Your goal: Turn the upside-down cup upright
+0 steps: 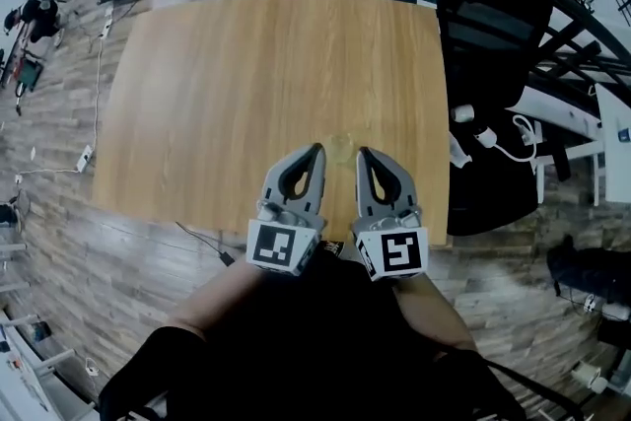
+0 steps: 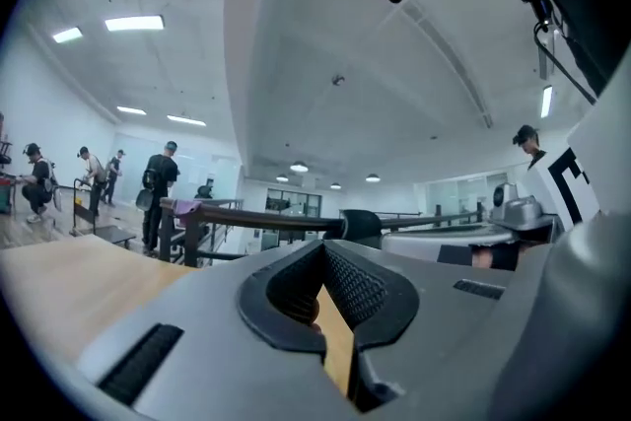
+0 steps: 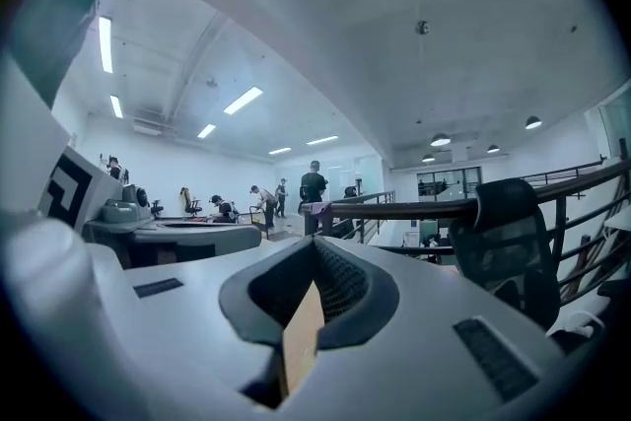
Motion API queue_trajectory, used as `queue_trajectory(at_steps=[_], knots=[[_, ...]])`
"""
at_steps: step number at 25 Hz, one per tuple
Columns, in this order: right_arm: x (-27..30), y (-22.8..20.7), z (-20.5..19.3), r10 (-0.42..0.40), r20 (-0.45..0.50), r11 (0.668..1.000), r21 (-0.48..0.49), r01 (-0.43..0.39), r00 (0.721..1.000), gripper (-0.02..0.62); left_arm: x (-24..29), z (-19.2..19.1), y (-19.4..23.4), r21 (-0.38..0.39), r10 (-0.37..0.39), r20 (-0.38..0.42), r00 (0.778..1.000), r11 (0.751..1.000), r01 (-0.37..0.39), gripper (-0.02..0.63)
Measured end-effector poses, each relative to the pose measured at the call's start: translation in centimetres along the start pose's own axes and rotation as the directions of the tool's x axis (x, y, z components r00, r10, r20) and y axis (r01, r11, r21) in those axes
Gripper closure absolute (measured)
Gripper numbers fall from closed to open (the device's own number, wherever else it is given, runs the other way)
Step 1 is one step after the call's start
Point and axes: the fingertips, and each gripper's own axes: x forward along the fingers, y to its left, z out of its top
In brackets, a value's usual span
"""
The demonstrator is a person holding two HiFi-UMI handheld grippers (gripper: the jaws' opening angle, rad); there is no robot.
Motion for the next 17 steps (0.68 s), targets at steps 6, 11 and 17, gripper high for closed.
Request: queue_trajectory(at_steps=[6, 11, 17], knots=[[-2.4, 1.2, 2.0, 0.014, 0.007, 1.0, 0.003, -0.014, 1.0, 0.581, -1.8, 2.1, -1.1, 0.027, 0.022, 0.013, 1.0, 0.999, -0.022, 0.598], [-3.2, 1.1, 3.6, 0.016, 0.028, 1.0, -0.015, -0.016, 0.999, 0.581, -2.5, 2.8, -1.0, 0.037, 0.047, 0.001, 0.999, 0.998, -0.047, 0.598], [-4.0, 1.6, 4.4, 0.023, 0.048, 1.0, -0.019, -0.022, 0.999, 0.581, -2.9, 3.6, -2.2, 0.05, 0.03, 0.02, 0.999, 0.998, -0.031, 0.598]])
